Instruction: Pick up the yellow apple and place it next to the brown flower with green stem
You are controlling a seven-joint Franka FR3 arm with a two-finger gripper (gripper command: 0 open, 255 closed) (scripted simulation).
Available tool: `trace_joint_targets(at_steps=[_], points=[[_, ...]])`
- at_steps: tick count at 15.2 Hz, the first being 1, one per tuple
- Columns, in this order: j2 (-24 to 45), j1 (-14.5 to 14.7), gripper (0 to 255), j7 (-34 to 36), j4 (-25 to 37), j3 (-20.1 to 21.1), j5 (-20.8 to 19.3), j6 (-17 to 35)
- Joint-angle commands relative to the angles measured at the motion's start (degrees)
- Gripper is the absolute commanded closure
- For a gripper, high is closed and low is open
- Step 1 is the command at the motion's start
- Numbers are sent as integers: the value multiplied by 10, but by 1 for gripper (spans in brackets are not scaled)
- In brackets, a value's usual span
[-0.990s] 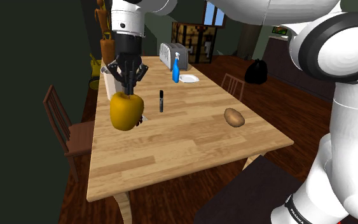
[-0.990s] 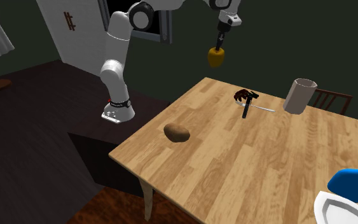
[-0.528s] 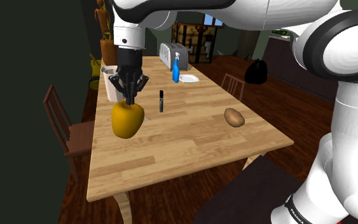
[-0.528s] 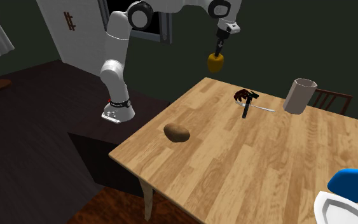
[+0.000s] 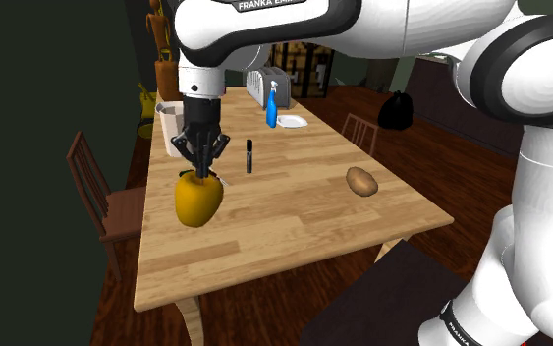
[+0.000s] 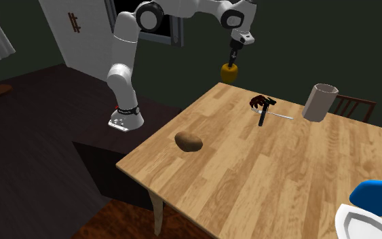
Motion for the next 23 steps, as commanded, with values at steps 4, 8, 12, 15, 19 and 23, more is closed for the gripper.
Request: trace_joint_targets(at_steps=[4,8,12,15,19,23], points=[[4,0,255,-7,-33,0,1,37],[9,1,255,-12,-56,0,3,65],[16,1,255,-18,-79,0,4,94],[16,1,255,-18,-79,0,4,94],[16,1,255,-18,-79,0,4,94],[16,1,0,-18,-79,0,4,94]])
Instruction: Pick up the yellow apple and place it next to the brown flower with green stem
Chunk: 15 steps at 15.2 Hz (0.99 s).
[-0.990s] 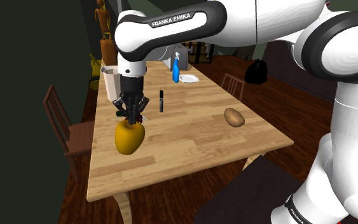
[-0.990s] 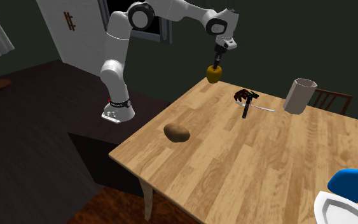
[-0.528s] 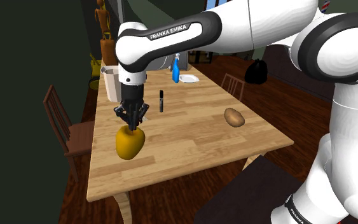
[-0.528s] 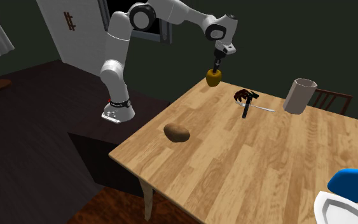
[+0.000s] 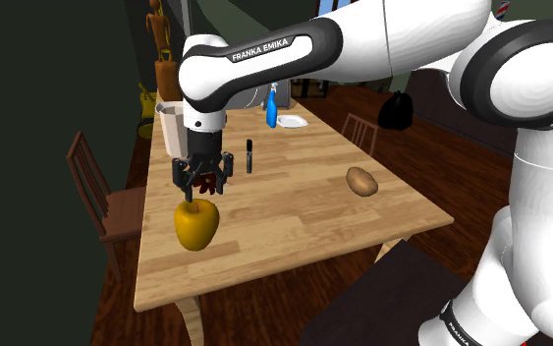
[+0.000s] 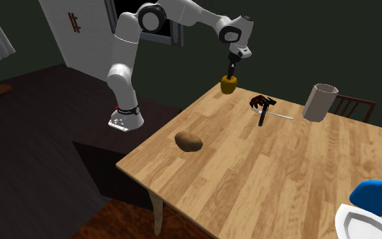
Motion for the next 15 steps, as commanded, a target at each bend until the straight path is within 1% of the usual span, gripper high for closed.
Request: trace_joint_targets(at_steps=[1,3,7,15], points=[[0,0,0,0,0,0,0,0],[0,0,0,0,0,0,0,0],[-7,-8,0,4,62,-3,-3,-69],[-7,-8,0,4,62,-3,-3,-69]])
